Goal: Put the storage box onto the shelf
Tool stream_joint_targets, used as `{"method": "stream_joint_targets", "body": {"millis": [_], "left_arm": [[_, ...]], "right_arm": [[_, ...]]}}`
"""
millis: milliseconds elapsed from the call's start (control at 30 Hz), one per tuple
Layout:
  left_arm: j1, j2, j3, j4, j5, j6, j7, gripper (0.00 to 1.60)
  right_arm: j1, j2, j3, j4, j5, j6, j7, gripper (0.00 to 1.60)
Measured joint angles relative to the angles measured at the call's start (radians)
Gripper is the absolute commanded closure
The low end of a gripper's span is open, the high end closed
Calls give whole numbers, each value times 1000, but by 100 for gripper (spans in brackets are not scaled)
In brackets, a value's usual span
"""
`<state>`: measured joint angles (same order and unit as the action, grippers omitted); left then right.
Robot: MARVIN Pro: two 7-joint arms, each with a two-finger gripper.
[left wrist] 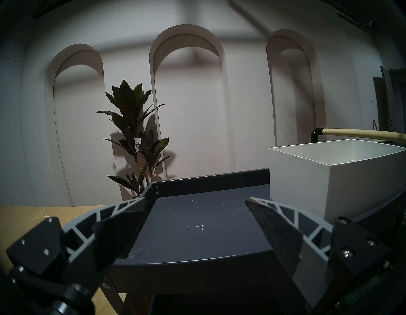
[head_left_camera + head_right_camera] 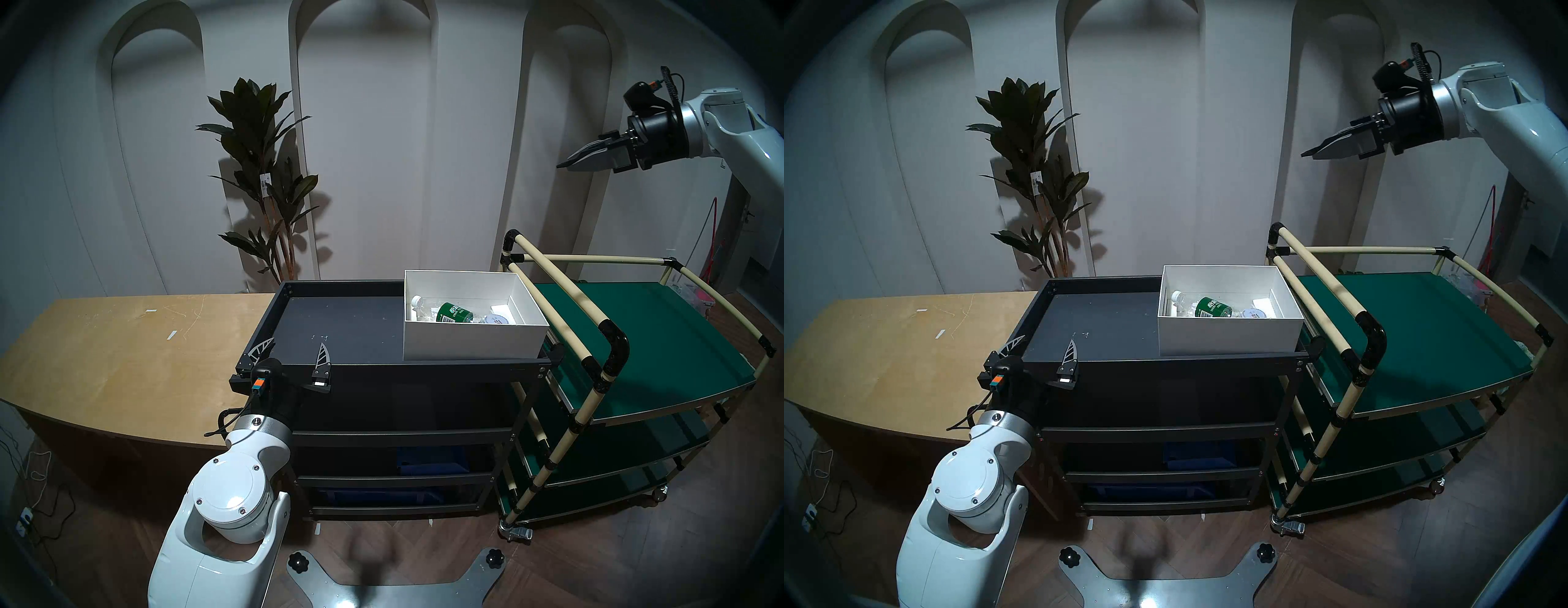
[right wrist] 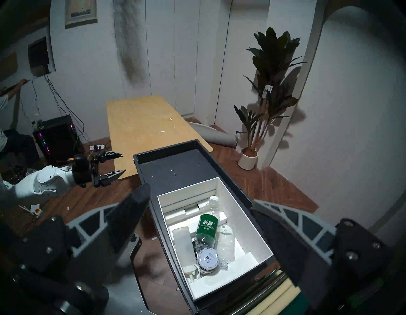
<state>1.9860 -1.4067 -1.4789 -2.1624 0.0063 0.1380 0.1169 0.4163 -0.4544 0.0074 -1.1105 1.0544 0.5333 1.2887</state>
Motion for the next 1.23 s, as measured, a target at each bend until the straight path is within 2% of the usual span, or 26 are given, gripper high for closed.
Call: {"method": "stream_joint_targets", "body": {"millis": [333, 500, 667, 833, 933, 1100, 1233], "left_arm": [[0, 2, 0, 0, -2, 0, 1, 0], [1, 3, 0, -1, -3, 0, 1, 0], [3, 4, 0, -3, -4, 0, 1, 0], [5, 5, 0, -8, -6, 0, 1, 0], [6, 6, 0, -10, -7, 0, 1, 0], [8, 7, -1, -12, -9, 0, 2, 0], [9, 8, -1, -13, -10, 0, 2, 0]], "right_arm": [[-5, 114, -3, 12, -31, -110, 46, 0], [-34, 186, -14, -28, -44, -203, 72, 0], [-71, 239, -25, -84, -25, -294, 75, 0], [-120, 271, -34, -156, 39, -380, 11, 0], [-147, 269, -41, -179, 86, -429, -39, 0], [-197, 231, -64, -217, 142, -518, -139, 0], [-224, 207, -79, -239, 165, -560, -191, 0]]}}
